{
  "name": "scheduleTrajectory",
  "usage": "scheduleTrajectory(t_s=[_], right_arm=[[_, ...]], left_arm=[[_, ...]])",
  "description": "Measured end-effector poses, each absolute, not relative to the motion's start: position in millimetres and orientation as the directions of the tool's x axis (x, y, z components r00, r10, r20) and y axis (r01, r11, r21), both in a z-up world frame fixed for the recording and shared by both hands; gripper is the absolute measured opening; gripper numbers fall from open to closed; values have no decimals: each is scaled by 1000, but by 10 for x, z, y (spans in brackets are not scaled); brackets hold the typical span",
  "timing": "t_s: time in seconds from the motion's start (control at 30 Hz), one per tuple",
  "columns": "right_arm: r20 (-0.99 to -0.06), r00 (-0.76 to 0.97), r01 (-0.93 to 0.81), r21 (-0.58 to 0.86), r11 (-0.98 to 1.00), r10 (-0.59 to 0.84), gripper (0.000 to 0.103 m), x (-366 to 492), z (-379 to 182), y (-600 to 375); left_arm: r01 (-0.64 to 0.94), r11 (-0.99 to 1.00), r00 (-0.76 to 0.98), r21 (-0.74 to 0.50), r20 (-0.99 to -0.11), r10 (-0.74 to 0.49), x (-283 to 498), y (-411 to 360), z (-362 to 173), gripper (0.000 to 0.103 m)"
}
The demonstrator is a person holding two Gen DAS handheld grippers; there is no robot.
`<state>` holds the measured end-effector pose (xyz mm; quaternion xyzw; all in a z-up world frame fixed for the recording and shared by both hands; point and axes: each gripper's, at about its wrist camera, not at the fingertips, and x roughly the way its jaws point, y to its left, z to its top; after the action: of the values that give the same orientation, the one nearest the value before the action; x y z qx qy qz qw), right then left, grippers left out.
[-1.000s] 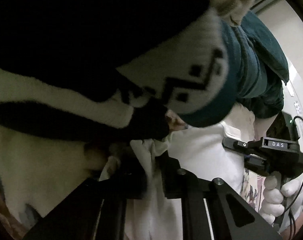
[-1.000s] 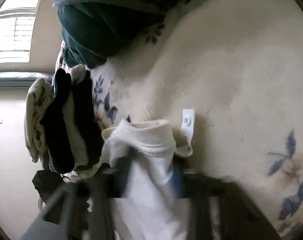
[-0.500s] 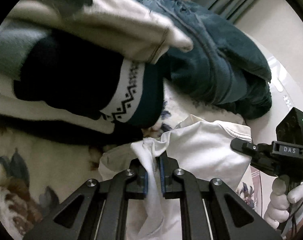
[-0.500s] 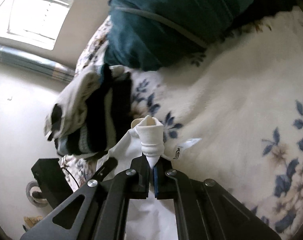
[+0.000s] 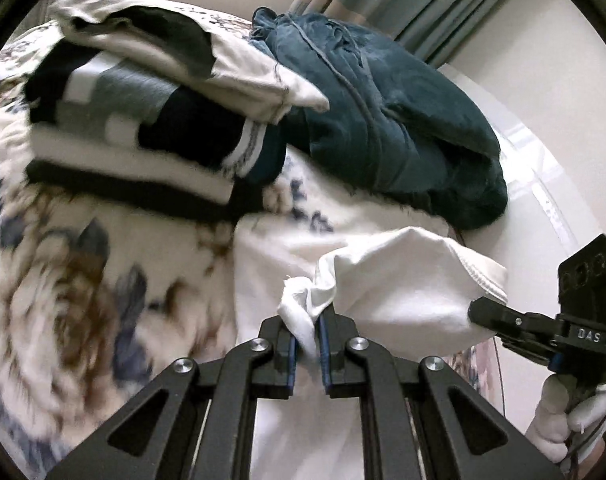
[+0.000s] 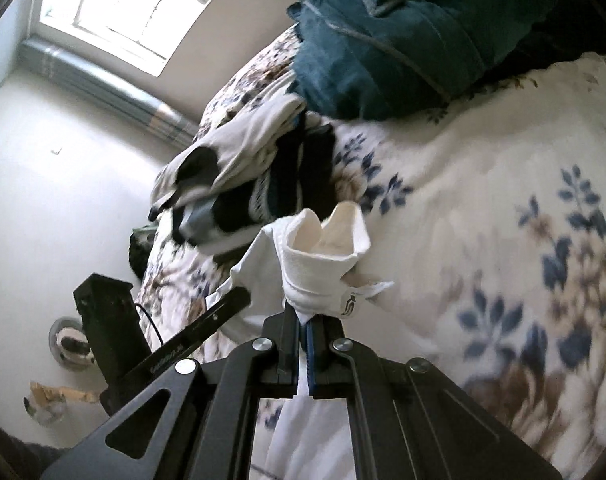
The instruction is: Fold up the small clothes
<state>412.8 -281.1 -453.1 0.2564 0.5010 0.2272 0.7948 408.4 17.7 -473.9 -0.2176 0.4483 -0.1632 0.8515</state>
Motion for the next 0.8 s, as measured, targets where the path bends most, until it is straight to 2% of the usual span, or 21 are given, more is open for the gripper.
scheduleTrajectory(t_s=[0.13, 0.23, 0.27, 0.4, 0.5, 0.57, 0.67, 0.8], right_arm=[[-708, 340, -133, 615, 777, 618, 2, 3552, -4581, -2677], [-750, 243, -114, 608, 786, 615, 3, 3136, -4809, -2626], [-778, 195, -94, 591, 801, 597, 3, 2994, -4925, -2629], [-855, 109, -38, 506, 862, 507, 10, 2725, -5144, -2757], [-849, 122, 45, 521, 852, 513, 27, 2657, -5158, -2960], [-825, 156, 73, 559, 826, 544, 48, 2656, -5097, -3076], [-807, 226, 149, 582, 800, 545, 57, 2689, -5023, -3216], [-824, 214, 292, 566, 771, 524, 57, 2908, -5238, -3175]], left_arm=[[57, 867, 485, -495, -746, -457, 3598, 197, -4890, 7], [-12, 869, 376, -494, -808, -454, 3254, 275, -5162, 12], [-38, 876, 325, -481, -835, -445, 3131, 315, -5262, 19], [-115, 874, 245, -473, -866, -436, 2803, 578, -5355, 20], [-157, 863, 263, -480, -863, -432, 2768, 803, -5252, 21], [-196, 844, 291, -499, -852, -436, 2868, 930, -5196, 22], [-229, 816, 315, -530, -834, -453, 3142, 964, -5198, 24], [-261, 749, 285, -609, -790, -543, 3603, 811, -5426, 24]])
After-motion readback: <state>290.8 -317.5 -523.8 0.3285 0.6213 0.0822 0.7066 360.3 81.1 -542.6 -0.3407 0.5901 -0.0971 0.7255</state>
